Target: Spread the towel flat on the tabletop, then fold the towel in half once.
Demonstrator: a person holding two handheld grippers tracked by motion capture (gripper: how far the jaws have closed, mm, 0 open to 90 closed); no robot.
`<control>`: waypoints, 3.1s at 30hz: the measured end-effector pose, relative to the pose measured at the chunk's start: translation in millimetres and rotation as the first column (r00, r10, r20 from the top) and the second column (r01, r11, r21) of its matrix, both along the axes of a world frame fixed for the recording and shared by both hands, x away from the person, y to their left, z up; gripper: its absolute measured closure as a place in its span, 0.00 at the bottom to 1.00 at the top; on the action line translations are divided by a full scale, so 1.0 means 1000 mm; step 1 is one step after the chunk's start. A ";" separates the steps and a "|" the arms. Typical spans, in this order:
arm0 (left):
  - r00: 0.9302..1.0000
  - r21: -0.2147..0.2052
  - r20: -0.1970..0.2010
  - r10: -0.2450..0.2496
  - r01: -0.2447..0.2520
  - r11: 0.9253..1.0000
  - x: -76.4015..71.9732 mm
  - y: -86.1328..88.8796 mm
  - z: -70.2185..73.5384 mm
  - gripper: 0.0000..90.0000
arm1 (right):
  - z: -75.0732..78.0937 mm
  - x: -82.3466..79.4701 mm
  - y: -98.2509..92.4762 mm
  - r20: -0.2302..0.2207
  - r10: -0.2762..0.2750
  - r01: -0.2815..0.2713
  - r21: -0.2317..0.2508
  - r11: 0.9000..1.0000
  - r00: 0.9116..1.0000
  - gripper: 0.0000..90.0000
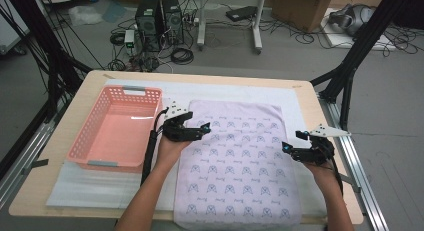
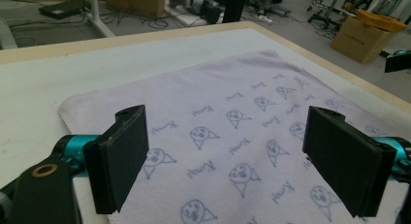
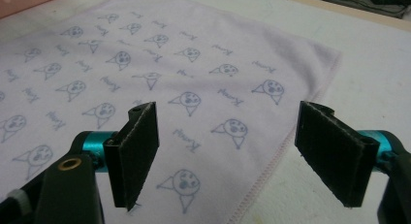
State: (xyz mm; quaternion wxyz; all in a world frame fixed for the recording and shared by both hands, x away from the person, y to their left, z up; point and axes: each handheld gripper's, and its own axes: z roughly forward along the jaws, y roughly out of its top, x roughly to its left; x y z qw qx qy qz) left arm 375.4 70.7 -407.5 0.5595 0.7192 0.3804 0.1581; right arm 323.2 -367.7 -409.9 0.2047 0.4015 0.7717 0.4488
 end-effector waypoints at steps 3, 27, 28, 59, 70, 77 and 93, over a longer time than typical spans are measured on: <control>1.000 -0.002 -0.006 -0.004 0.004 1.000 0.000 0.000 0.000 0.19 | -0.001 0.001 -0.001 -0.008 -0.010 0.010 0.002 1.000 1.000 0.25; 0.986 0.078 -0.153 0.065 -0.053 0.996 0.028 0.007 -0.034 0.21 | -0.020 0.046 0.009 -0.109 -0.068 0.067 -0.013 0.998 0.992 0.26; 0.984 0.087 -0.162 0.080 -0.066 0.994 0.029 0.007 -0.036 0.22 | -0.021 0.049 0.009 -0.116 -0.074 0.073 -0.016 0.997 0.990 0.26; 0.949 0.140 -0.140 0.282 -0.263 0.955 0.044 0.011 -0.027 0.97 | -0.018 0.090 0.018 -0.103 -0.258 0.253 -0.057 0.966 0.961 0.96; 0.972 0.127 -0.105 0.209 -0.195 0.973 0.024 0.016 -0.004 0.97 | 0.004 0.064 0.013 -0.066 -0.186 0.187 0.010 0.982 0.980 0.96; 0.984 0.113 -0.111 0.136 -0.124 0.986 -0.004 0.020 0.006 0.97 | 0.012 0.033 0.004 -0.033 -0.149 0.150 0.031 0.988 0.988 0.96; 0.995 0.095 -0.094 0.031 -0.022 0.995 -0.071 0.032 -0.007 0.97 | 0.000 -0.030 0.000 -0.044 -0.101 0.103 0.061 0.993 0.994 0.95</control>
